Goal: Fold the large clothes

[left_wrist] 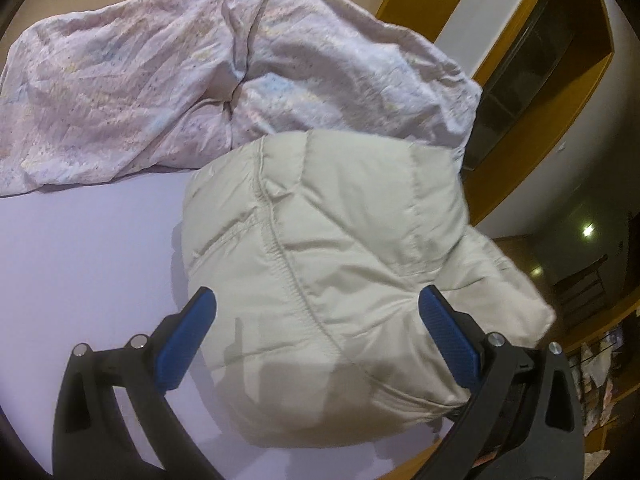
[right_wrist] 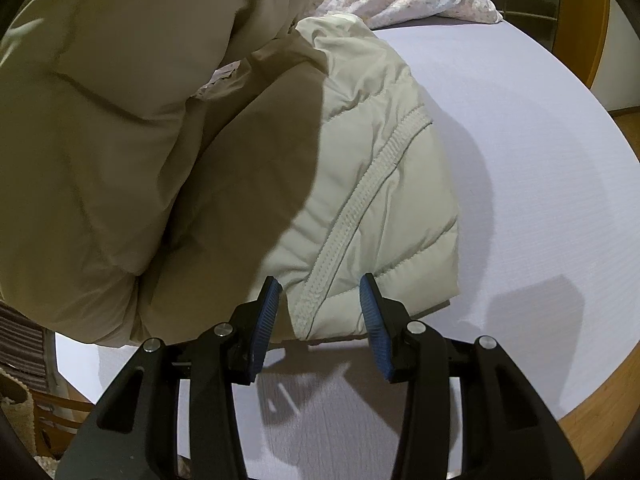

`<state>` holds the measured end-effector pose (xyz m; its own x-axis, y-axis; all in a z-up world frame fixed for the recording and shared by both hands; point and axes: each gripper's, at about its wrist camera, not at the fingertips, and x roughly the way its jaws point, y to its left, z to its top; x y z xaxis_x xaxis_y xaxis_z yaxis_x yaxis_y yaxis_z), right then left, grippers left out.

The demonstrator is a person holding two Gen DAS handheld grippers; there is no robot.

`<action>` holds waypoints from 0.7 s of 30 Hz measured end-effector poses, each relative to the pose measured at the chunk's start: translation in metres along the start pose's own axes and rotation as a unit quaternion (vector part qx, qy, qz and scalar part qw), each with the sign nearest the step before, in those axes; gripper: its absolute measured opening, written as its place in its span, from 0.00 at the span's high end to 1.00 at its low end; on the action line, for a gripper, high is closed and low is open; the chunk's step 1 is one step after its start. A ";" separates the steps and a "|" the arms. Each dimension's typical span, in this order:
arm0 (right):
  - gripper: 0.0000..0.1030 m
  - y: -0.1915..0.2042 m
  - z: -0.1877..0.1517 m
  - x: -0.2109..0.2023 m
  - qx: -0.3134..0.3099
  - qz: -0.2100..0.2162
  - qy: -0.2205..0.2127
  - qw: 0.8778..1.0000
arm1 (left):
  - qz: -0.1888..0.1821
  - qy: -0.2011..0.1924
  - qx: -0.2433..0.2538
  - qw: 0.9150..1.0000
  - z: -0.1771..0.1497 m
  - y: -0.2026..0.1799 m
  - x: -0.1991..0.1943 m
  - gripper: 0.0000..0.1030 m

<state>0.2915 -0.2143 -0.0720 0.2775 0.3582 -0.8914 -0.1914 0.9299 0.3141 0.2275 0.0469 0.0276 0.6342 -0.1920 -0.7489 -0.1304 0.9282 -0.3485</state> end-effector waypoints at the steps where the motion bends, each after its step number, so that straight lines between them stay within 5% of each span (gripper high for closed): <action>1: 0.57 -0.001 0.000 0.000 0.001 0.000 0.000 1.000 | 0.004 0.003 0.001 1.000 -0.001 0.000 0.003 0.02; 21: 0.56 0.006 0.004 0.013 0.000 -0.003 0.003 1.000 | -0.002 0.044 0.007 0.999 -0.013 -0.014 0.044 0.02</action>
<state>0.2975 -0.2039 -0.0799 0.2725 0.3514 -0.8957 -0.1893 0.9323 0.3081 0.2474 0.0211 -0.0083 0.5656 -0.2228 -0.7940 -0.1161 0.9317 -0.3441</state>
